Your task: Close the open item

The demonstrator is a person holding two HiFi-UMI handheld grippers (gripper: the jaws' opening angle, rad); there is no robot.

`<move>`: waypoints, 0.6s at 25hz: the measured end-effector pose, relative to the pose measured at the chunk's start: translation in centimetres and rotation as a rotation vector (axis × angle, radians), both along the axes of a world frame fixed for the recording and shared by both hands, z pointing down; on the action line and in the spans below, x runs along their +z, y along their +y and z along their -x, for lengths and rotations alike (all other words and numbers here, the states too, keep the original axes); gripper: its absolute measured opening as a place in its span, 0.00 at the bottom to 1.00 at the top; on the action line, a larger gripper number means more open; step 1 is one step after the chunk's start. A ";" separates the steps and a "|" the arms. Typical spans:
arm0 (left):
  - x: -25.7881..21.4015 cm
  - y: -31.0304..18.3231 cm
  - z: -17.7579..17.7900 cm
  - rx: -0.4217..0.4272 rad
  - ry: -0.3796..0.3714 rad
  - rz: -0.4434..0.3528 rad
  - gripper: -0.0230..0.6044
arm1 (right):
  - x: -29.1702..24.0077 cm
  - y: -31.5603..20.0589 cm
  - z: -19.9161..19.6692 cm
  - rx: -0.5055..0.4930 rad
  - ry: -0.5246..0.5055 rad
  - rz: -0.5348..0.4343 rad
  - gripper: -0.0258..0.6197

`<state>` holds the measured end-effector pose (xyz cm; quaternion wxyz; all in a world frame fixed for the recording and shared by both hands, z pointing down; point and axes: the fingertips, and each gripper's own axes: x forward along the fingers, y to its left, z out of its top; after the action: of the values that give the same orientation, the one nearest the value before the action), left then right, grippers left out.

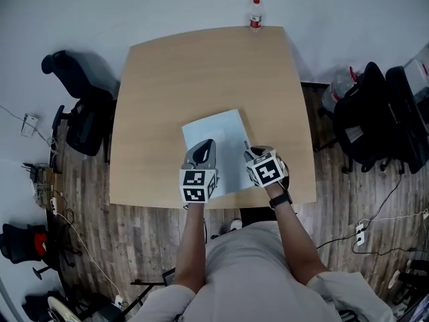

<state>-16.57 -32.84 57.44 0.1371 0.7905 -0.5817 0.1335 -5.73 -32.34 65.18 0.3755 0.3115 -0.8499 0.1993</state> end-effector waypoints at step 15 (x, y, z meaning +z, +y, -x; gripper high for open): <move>-8.9 6.5 0.9 -0.066 -0.026 -0.188 0.05 | -15.9 4.0 3.1 0.049 -0.275 -0.348 0.14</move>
<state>-17.42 -26.37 48.55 0.0594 0.7784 -0.6193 0.0839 -8.84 -28.38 49.29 0.1918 0.3619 -0.9069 0.0994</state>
